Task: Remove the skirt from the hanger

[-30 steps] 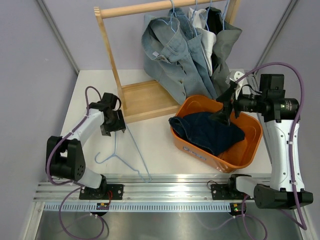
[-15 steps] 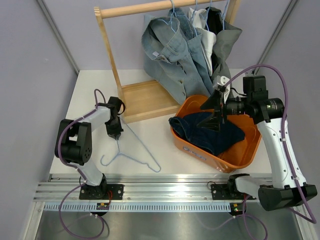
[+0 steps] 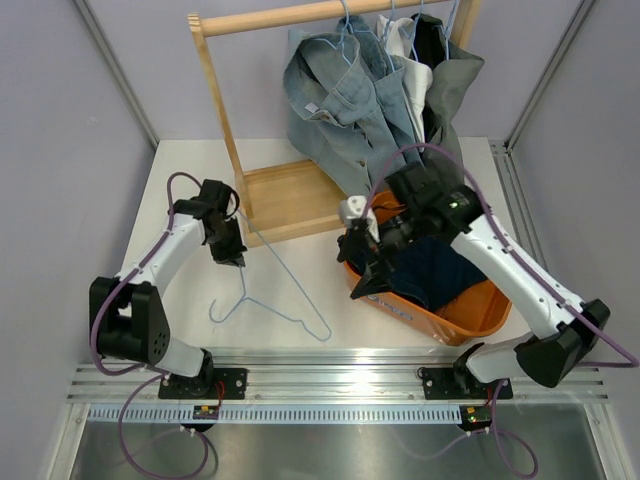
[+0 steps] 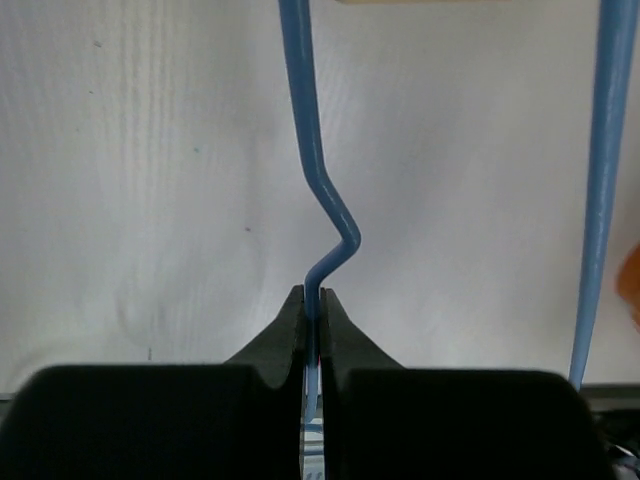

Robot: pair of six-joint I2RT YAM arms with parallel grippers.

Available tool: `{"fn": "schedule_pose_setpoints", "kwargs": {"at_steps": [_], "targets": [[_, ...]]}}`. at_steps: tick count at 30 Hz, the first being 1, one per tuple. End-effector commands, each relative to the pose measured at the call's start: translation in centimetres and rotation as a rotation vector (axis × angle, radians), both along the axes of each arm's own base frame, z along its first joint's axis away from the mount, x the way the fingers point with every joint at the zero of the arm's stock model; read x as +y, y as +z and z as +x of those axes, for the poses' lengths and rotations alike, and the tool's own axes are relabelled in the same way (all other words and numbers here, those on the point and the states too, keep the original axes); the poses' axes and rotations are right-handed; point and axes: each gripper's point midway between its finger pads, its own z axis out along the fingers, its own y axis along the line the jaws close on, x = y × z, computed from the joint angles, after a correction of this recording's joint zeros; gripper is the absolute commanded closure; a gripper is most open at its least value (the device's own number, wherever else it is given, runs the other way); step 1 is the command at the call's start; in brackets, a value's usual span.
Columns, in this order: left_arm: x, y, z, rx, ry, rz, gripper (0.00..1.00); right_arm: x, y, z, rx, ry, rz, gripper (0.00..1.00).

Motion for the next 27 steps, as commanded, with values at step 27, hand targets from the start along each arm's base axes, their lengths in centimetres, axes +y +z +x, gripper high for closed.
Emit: {"fn": "schedule_pose_setpoints", "kwargs": {"at_steps": [27], "targets": [[-5.6,6.3,-0.9,0.059,0.046,-0.343,1.0,14.5,-12.5,0.3,-0.414,-0.207,-0.53,0.11]]}}
